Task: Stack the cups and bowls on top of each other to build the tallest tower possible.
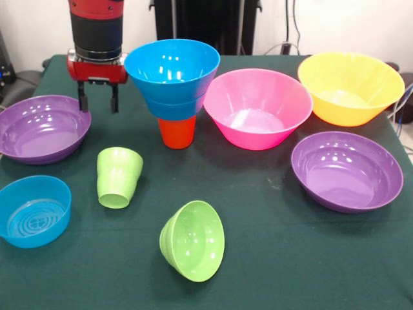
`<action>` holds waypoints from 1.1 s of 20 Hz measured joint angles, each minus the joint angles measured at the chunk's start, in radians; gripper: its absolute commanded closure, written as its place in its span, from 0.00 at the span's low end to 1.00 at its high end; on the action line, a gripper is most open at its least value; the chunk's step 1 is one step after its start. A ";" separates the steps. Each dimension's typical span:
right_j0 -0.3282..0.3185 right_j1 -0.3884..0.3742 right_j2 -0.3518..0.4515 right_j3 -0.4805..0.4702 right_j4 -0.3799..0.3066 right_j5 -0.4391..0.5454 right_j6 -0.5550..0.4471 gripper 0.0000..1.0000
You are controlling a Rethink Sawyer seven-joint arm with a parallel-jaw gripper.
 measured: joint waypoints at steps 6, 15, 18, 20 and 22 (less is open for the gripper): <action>-0.022 -0.001 0.027 0.000 -0.022 0.000 0.000 0.00; -0.070 -0.001 0.079 -0.005 -0.025 0.000 0.000 0.00; -0.079 0.000 0.096 -0.011 -0.031 0.000 0.000 0.00; -0.078 0.003 0.100 -0.020 -0.043 0.000 0.000 0.00; -0.078 0.006 0.101 -0.026 -0.051 0.000 0.000 0.00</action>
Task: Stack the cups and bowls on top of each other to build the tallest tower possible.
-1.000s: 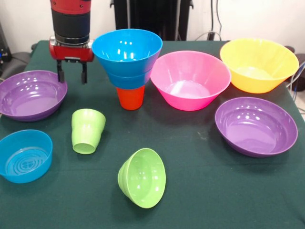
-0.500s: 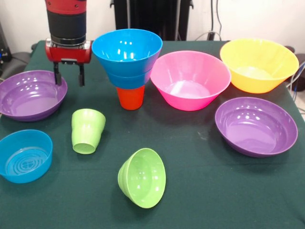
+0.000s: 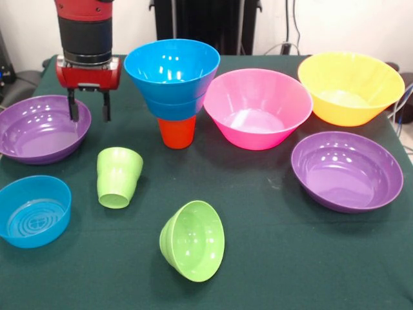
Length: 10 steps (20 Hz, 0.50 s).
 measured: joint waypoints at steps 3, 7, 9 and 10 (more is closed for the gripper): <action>0.000 0.012 0.000 -0.013 -0.031 0.000 0.000 0.00; 0.000 0.027 0.000 -0.023 -0.054 0.000 0.000 0.00; -0.003 0.034 0.003 -0.026 -0.062 0.000 0.000 0.00; -0.004 0.037 0.004 -0.027 -0.062 0.000 0.000 0.00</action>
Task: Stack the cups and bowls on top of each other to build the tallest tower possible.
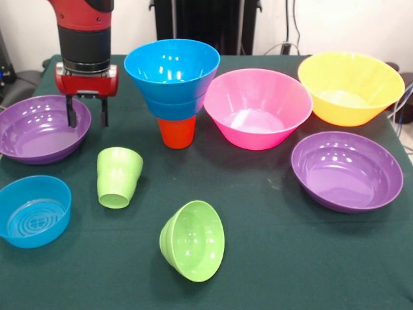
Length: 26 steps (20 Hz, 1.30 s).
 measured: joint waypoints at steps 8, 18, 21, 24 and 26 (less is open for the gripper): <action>-0.009 0.007 0.006 -0.001 0.000 0.000 0.000 0.00; -0.011 0.001 0.006 -0.001 0.000 0.000 0.000 1.00; -0.011 0.000 0.006 -0.001 0.000 0.000 0.000 1.00; -0.011 -0.003 0.006 -0.001 0.000 0.000 0.000 1.00; -0.011 -0.008 0.007 -0.001 0.000 0.000 0.000 1.00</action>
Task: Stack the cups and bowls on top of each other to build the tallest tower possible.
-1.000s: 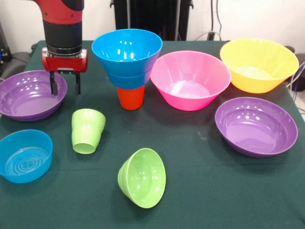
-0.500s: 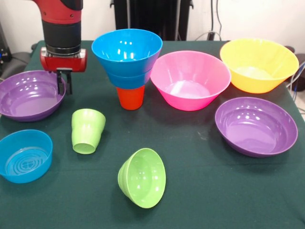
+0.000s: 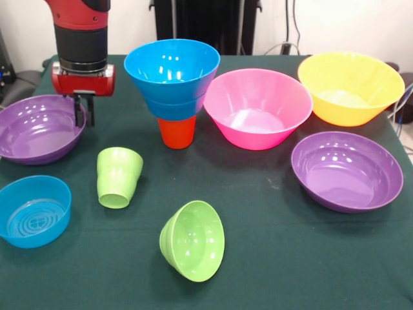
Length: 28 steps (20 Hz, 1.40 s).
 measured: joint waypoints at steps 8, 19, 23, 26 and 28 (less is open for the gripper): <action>-0.003 -0.069 0.011 0.007 0.019 0.032 0.000 1.00; -0.023 -0.240 0.047 0.040 0.105 0.230 0.000 1.00; -0.024 -0.285 0.058 0.043 0.129 0.288 0.000 1.00; -0.024 -0.331 0.069 0.046 0.161 0.352 0.000 1.00; -0.024 -0.350 0.074 0.047 0.176 0.379 0.000 1.00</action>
